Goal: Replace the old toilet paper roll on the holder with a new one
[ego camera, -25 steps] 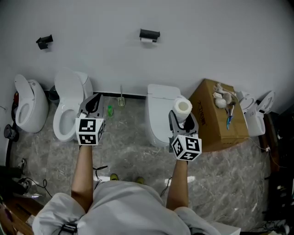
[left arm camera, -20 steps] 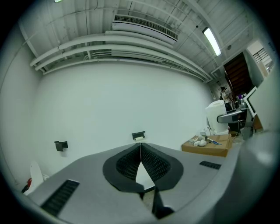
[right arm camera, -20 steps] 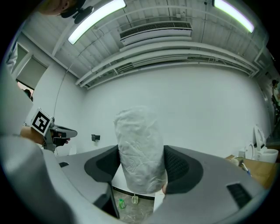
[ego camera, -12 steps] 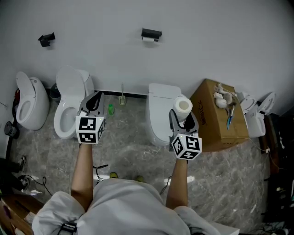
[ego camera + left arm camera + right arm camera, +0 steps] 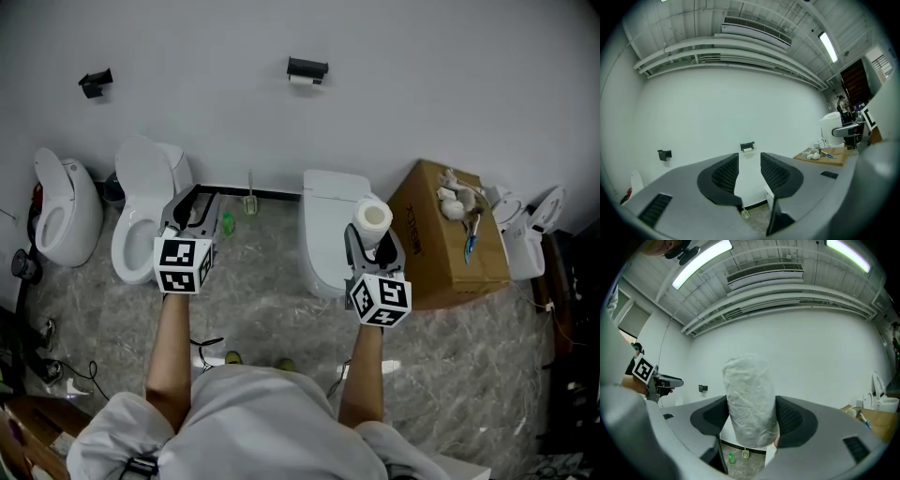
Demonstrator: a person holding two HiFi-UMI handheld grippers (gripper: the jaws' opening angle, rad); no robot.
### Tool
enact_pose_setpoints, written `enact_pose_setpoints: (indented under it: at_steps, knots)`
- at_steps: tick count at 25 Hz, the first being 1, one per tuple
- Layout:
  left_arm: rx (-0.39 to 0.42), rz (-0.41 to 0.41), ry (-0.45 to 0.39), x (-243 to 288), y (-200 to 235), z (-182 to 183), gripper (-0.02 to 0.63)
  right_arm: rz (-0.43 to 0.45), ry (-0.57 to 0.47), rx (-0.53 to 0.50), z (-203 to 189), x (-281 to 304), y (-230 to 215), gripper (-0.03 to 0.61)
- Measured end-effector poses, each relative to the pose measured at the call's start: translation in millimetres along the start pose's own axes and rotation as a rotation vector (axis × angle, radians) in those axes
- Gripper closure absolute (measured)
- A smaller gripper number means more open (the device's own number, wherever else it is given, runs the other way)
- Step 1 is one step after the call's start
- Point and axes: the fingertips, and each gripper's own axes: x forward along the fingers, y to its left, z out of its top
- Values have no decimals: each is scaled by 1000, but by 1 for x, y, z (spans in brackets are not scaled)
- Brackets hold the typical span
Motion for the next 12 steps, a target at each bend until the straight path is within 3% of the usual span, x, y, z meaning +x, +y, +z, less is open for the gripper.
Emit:
enact_pose_setpoints:
  at_steps: [12]
  knots:
    - [8, -13, 31, 15, -35, -4, 466, 10, 0, 29, -10, 0, -34, 265]
